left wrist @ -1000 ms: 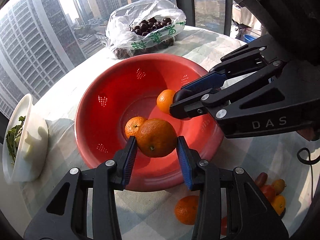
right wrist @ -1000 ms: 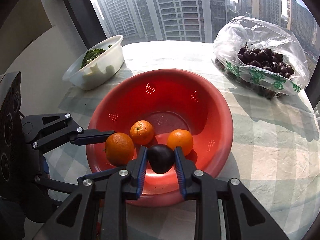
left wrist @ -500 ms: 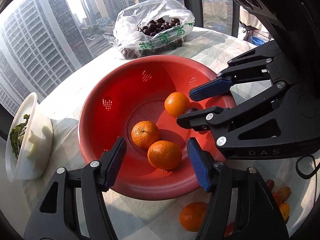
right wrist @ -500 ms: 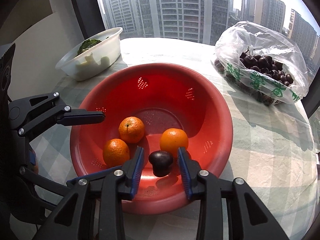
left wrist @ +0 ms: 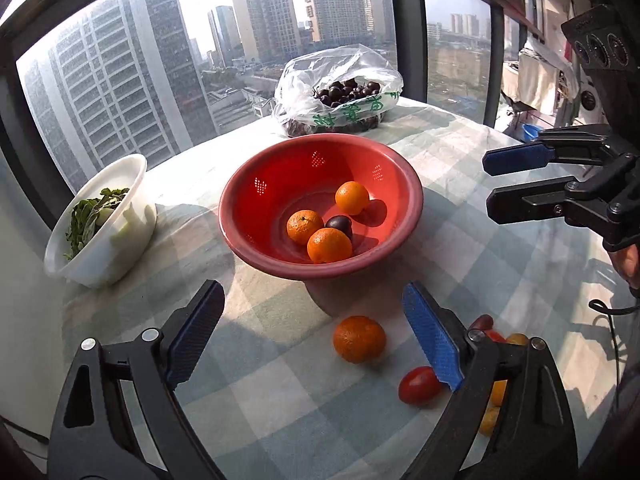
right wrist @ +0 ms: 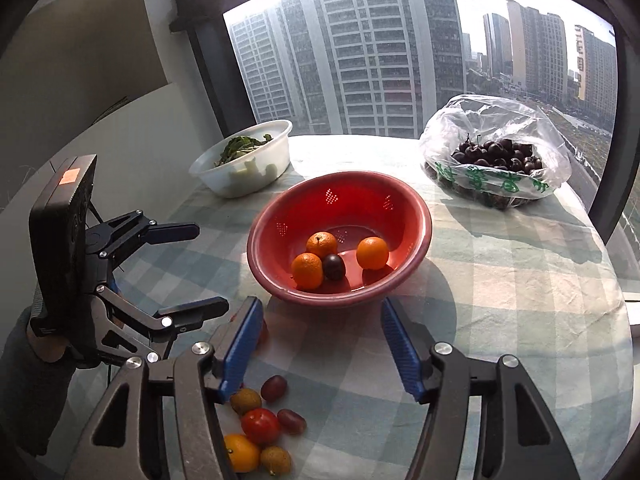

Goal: Organize fruits
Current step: 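Move the right gripper onto another dark plum while the left gripper reaches a small brown fruit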

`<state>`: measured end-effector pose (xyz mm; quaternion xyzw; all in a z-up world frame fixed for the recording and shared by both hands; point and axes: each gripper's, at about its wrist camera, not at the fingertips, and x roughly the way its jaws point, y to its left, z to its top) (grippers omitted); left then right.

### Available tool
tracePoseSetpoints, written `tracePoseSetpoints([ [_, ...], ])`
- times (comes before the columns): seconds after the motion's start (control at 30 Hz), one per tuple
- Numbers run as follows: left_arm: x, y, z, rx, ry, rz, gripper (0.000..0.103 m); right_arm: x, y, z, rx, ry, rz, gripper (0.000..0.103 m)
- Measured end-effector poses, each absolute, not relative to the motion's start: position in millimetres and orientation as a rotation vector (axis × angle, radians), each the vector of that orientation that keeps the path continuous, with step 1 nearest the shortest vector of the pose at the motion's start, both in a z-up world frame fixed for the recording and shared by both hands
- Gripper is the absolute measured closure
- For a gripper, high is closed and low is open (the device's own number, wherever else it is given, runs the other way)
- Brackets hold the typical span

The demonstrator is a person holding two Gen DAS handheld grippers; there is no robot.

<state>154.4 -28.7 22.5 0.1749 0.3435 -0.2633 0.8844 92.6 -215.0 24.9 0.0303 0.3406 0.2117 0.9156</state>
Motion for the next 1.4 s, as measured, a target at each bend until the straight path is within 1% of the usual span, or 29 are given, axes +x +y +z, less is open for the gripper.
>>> tracePoseSetpoints([
  [0.1,111.7,-19.8,13.0,0.348,0.705,-0.603,0.008,45.9,-213.2,7.3,0.084,0.712,0.479,0.039],
  [0.17,84.8,-19.4,2.6,0.385,0.704,-0.637,0.008,20.4,-207.6,-8.3,0.072,0.735,0.476,0.039],
  [0.23,62.4,-21.0,-10.6,0.435,0.712,-0.654,0.008,1.4,-197.4,-23.6,0.054,0.765,0.469,0.041],
  [0.27,55.2,-21.4,-17.0,0.451,0.721,-0.653,0.008,-6.1,-193.1,-30.4,0.047,0.774,0.472,0.045],
  [0.43,33.8,-10.4,-37.4,0.384,0.786,-0.636,0.008,-17.1,-166.7,-49.1,-0.031,0.801,0.473,0.052],
  [0.57,17.8,-6.5,-43.3,0.382,0.794,-0.604,0.007,-15.4,-152.2,-56.3,-0.083,0.807,0.482,0.058],
  [0.63,10.3,-1.9,-42.0,0.372,0.78,-0.601,0.0,-12.6,-149.3,-61.0,-0.088,0.819,0.478,0.06],
  [0.9,12.8,11.2,-34.4,0.322,0.781,-0.55,0.0,-4.6,-146.3,-70.0,-0.1,0.841,0.458,0.067],
  [1.03,17.3,12.5,-31.1,0.29,0.781,-0.568,0.0,-2.2,-144.3,-71.4,-0.108,0.839,0.461,0.069],
  [1.17,19.3,6.2,-32.8,0.298,0.787,-0.592,0.0,-2.7,-144.4,-71.5,-0.109,0.832,0.467,0.074],
  [1.4,24.7,-15.0,-41.2,0.35,0.83,-0.647,0.0,-10.8,-160.2,-65.5,-0.057,0.824,0.466,0.075],
])
